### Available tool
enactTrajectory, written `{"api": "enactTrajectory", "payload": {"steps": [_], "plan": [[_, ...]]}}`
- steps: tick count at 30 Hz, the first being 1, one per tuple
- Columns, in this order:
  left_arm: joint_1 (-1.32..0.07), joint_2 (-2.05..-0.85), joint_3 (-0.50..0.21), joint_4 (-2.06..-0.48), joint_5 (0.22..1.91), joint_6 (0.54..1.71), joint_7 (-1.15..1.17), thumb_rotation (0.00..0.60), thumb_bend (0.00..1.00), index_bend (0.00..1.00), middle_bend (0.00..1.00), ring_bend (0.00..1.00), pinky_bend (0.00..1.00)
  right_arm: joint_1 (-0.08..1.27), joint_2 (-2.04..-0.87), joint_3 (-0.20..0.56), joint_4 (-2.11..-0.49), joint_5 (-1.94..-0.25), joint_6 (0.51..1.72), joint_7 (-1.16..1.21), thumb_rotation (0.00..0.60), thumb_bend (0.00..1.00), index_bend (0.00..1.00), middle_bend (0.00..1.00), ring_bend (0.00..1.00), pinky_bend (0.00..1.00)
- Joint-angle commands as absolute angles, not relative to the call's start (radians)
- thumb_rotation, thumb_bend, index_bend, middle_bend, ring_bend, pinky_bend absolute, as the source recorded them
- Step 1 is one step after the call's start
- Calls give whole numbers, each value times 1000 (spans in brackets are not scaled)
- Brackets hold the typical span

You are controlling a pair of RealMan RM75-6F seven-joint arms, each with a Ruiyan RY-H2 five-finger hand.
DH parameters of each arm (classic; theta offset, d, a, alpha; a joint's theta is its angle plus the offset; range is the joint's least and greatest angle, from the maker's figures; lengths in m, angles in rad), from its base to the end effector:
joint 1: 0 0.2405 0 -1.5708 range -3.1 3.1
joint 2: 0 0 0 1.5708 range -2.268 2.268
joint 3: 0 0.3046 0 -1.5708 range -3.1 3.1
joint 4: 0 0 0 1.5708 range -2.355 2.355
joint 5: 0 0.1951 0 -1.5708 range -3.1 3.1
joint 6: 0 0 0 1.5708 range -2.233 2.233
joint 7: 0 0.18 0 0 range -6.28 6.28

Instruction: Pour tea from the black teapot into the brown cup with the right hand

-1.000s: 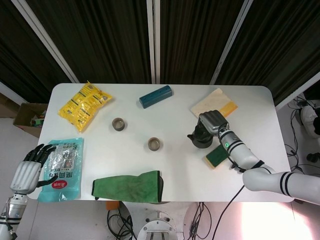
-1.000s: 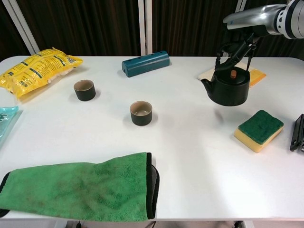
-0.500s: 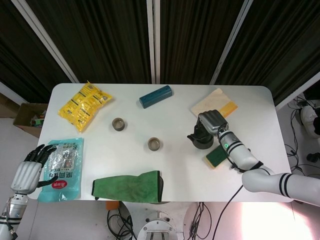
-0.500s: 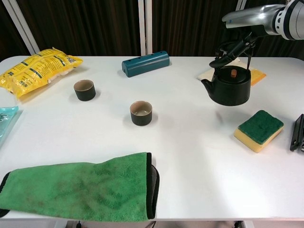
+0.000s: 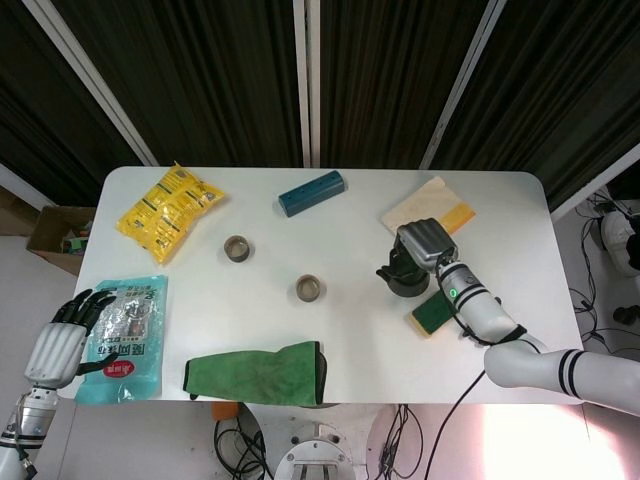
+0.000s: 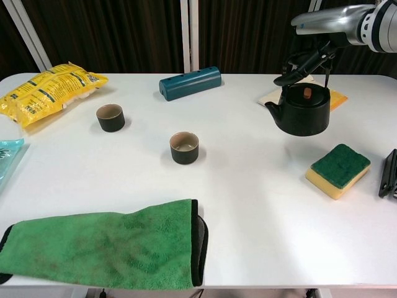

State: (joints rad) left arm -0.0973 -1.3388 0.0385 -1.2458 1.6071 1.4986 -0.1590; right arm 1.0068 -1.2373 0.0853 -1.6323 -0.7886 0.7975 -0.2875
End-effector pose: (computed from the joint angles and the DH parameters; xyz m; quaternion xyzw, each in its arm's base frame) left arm -0.3839 0.2099 0.1239 -0.6393 -0.3875 -0.3891 0.5383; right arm -0.1447 -0.4510 0.0640 0.7624 -0.4071 0.2996 0.4040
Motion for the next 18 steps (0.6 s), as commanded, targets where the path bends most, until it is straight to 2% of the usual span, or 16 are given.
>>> {"api": "enactTrajectory", "payload": {"steps": [1, 7, 18], "plan": [[-97, -1338, 39, -1247, 1607, 1499, -157, 600, 86, 173, 126, 94, 206, 1003, -1240, 88, -1630, -793, 800, -291, 395, 242, 1000, 1000, 931, 775], [-97, -1337, 39, -1250, 1606, 1498, -154, 600, 87, 173, 126, 94, 206, 991, -1246, 95, -1627, -809, 804, -291, 393, 323, 1000, 1000, 934, 782], [-99, -1334, 39, -1255, 1607, 1499, -150, 600, 88, 173, 126, 94, 206, 971, -1253, 112, -1624, -843, 811, -283, 394, 406, 1000, 1000, 940, 788]]}}
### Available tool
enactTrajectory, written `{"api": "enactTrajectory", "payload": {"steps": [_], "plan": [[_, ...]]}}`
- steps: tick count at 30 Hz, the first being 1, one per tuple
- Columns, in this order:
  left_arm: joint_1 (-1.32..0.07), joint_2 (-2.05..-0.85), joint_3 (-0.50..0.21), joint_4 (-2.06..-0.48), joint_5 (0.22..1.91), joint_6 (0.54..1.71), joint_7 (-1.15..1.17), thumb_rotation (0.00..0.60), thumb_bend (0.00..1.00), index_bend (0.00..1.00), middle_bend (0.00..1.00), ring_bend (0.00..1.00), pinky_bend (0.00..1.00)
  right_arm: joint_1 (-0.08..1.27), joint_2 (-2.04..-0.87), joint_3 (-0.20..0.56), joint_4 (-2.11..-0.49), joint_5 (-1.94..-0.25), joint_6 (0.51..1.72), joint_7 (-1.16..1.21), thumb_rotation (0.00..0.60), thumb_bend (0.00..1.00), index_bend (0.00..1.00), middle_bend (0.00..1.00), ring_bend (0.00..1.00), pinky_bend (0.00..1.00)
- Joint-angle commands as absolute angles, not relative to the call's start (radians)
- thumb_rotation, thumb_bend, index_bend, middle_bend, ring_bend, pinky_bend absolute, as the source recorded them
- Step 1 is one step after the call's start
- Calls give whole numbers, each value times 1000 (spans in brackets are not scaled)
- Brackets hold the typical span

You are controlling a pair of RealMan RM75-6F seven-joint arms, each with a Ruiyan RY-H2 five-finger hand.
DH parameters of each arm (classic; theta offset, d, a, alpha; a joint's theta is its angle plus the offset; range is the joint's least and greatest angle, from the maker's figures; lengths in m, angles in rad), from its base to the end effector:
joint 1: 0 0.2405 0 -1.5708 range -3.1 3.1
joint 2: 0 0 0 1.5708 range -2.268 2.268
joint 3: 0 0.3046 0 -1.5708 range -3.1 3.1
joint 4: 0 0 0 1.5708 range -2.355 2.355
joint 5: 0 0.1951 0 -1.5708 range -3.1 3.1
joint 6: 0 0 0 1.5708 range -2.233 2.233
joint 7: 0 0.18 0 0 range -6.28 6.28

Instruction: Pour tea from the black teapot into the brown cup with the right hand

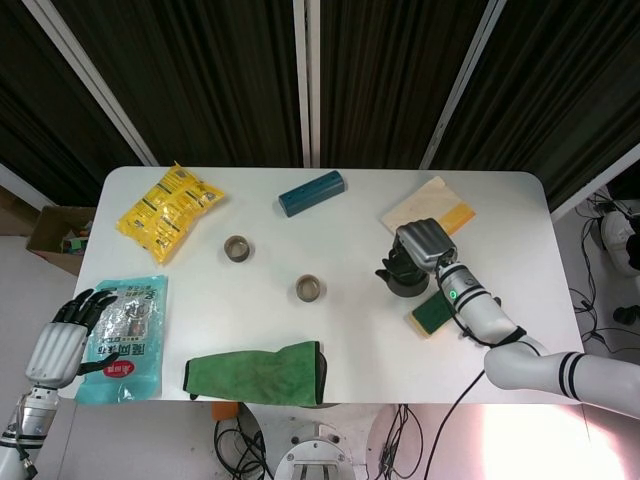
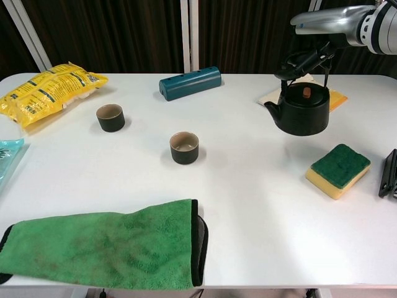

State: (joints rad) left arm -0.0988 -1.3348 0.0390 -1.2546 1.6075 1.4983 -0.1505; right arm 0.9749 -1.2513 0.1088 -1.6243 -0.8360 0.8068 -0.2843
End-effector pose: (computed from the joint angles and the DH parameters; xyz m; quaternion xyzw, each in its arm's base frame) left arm -0.3825 0.2102 0.1244 -0.6406 -0.3859 -0.3884 0.5384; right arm -0.1460 -0.4488 0.0625 0.7617 -0.4004 0.3116 0.4030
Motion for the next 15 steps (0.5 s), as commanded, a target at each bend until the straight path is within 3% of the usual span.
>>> {"api": "enactTrajectory", "payload": {"steps": [1, 15], "plan": [[-99, -1334, 39, -1256, 1607, 1499, -150, 600, 87, 173, 126, 94, 206, 969, -1255, 114, -1623, -847, 814, -281, 395, 422, 1000, 1000, 941, 789], [-99, -1335, 38, -1253, 1601, 1493, -155, 600, 87, 173, 127, 94, 206, 926, -1306, 146, -1566, -985, 863, -213, 395, 454, 1000, 1000, 945, 791]]}}
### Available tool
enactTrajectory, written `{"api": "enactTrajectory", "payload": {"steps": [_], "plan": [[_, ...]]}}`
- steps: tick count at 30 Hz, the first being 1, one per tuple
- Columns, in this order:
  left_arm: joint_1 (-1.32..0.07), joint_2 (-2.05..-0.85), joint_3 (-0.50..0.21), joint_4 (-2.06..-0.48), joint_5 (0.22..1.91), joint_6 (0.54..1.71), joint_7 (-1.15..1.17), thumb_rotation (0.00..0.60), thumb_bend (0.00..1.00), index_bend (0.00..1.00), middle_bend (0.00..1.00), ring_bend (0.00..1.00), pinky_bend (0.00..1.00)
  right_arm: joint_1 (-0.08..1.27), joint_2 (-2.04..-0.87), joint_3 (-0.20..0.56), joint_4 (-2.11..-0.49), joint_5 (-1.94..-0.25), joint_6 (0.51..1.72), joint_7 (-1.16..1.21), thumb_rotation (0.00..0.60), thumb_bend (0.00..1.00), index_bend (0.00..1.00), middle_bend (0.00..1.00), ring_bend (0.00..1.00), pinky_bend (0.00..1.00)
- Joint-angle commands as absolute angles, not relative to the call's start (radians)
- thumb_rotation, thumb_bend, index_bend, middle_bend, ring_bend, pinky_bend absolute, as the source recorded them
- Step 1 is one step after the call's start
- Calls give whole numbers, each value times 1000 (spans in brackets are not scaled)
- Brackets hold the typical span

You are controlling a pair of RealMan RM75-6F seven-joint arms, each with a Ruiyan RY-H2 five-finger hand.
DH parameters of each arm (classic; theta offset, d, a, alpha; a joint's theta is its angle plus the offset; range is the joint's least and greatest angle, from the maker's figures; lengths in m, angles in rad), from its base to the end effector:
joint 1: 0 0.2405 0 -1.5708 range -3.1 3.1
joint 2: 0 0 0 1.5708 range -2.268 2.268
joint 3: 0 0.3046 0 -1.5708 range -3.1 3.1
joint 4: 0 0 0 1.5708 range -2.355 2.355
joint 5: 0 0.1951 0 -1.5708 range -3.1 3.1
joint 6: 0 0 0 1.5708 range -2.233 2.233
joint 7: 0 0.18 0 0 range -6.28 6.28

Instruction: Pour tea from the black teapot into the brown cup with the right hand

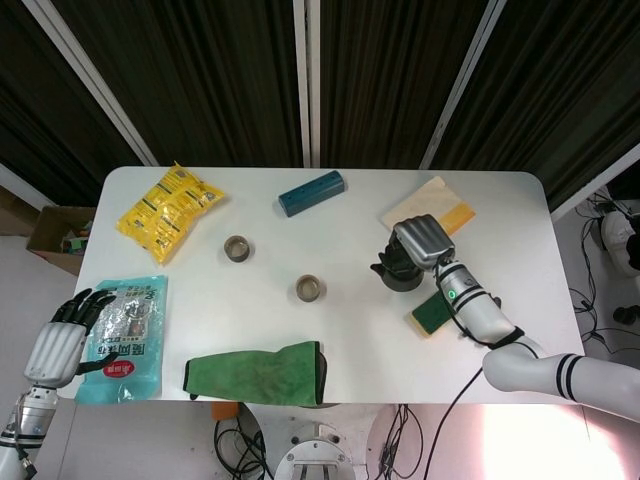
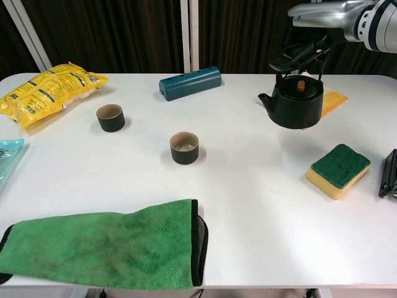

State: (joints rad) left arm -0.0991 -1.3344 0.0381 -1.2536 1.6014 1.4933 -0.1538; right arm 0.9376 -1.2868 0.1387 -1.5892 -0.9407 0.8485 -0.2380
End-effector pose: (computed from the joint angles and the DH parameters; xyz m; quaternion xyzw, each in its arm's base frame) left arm -0.3840 0.2106 0.1246 -0.6389 -0.3888 -0.3867 0.5395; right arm -0.1419 -0.4497 0.0610 0.7556 -0.3830 0.3481 0.4015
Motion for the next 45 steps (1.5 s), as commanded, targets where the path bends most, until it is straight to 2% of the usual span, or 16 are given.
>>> {"api": "enactTrajectory", "payload": {"steps": [1, 12, 19, 33, 45], "plan": [[-99, -1335, 38, -1252, 1600, 1493, -155, 600, 86, 173, 127, 94, 206, 923, -1313, 147, -1556, -1005, 868, -206, 394, 453, 1000, 1000, 945, 791], [-103, -1338, 36, -1252, 1596, 1485, -151, 600, 87, 174, 126, 94, 206, 926, -1373, 149, -1391, -1296, 854, 19, 405, 445, 1000, 1000, 939, 791], [-104, -1338, 35, -1253, 1591, 1479, -148, 600, 87, 175, 126, 94, 206, 954, -1427, 149, -1293, -1386, 849, 86, 443, 449, 1000, 1000, 938, 791], [-103, -1334, 26, -1253, 1576, 1477, -153, 600, 87, 175, 126, 94, 206, 1058, -1568, 125, -1069, -1573, 865, 274, 446, 444, 1000, 1000, 937, 791], [-103, -1332, 24, -1251, 1575, 1479, -159, 600, 87, 175, 126, 94, 206, 1114, -1618, 87, -997, -1643, 867, 338, 446, 449, 1000, 1000, 936, 791]]}}
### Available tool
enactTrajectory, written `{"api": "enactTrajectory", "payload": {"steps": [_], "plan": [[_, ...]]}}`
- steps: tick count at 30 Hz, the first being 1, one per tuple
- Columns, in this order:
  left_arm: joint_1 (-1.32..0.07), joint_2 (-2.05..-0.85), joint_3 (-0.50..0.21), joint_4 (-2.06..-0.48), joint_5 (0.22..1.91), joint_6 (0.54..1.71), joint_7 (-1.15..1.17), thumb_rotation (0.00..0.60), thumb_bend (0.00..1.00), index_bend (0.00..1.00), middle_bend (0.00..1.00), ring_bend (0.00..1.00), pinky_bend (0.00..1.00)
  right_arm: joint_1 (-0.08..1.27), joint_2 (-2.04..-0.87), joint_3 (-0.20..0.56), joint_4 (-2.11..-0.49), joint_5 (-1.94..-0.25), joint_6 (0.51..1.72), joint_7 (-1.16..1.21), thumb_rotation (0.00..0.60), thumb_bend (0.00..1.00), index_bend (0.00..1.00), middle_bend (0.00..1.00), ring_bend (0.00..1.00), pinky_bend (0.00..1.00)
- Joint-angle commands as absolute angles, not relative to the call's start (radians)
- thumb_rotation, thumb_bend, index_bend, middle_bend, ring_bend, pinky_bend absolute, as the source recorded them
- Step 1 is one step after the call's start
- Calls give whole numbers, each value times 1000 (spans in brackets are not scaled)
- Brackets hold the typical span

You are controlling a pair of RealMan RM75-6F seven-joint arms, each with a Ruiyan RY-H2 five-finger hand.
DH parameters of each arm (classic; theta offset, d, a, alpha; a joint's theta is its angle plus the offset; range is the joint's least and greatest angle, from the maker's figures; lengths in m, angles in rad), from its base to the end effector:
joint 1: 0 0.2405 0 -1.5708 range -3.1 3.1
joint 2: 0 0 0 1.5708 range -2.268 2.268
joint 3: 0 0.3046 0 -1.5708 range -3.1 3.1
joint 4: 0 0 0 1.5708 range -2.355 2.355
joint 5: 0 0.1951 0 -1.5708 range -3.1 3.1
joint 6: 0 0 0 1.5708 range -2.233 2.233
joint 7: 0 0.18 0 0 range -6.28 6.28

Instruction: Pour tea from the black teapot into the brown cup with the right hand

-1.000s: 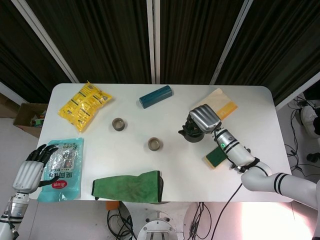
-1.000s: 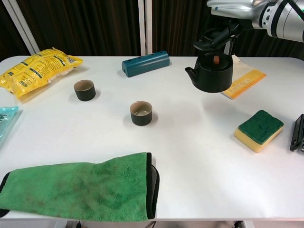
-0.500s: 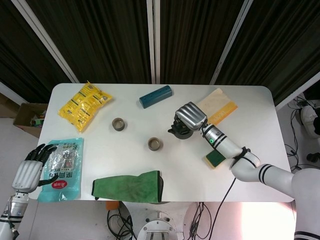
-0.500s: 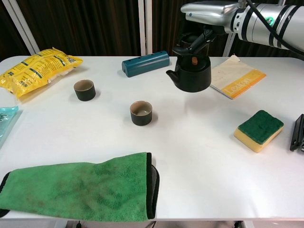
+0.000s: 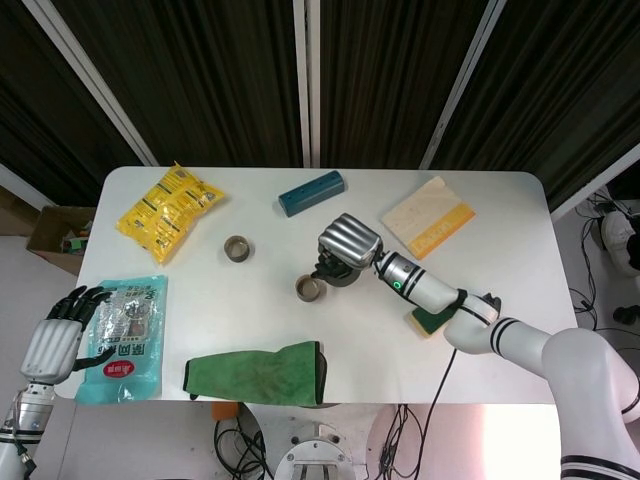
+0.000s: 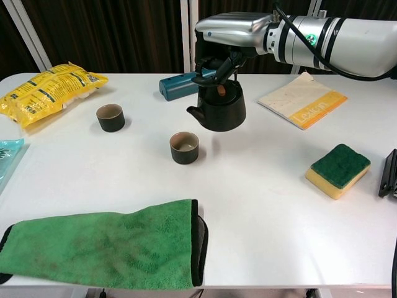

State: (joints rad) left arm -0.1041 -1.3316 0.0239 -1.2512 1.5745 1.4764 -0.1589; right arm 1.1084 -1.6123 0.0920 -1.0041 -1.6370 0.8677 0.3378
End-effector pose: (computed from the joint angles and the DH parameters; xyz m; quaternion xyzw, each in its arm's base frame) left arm -0.3885 0.2159 0.1284 -0.6305 -0.3937 -0.3829 0.5485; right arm -0.0581 -0.4775 -0.0325 0.8416 -0.2191 0.4224 0.2556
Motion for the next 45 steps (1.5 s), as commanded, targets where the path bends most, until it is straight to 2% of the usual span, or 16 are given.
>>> {"api": "enactTrajectory", "payload": {"steps": [1, 17, 31, 45], "plan": [[-103, -1331, 24, -1251, 1576, 1480, -160, 600, 87, 174, 126, 94, 206, 1117, -1621, 86, -994, -1644, 866, 338, 446, 449, 1000, 1000, 936, 791], [-99, -1338, 25, -1231, 1577, 1485, -180, 600, 87, 175, 127, 94, 206, 1146, -1618, 71, -1007, -1646, 842, 264, 460, 452, 1000, 1000, 938, 791], [-96, -1347, 26, -1205, 1578, 1488, -207, 600, 87, 174, 126, 94, 206, 1155, -1660, 48, -961, -1651, 828, 209, 459, 452, 1000, 1000, 938, 791], [-90, -1354, 26, -1178, 1575, 1494, -235, 600, 87, 174, 127, 94, 206, 1178, -1689, 49, -942, -1644, 802, 152, 483, 454, 1000, 1000, 938, 791]]}}
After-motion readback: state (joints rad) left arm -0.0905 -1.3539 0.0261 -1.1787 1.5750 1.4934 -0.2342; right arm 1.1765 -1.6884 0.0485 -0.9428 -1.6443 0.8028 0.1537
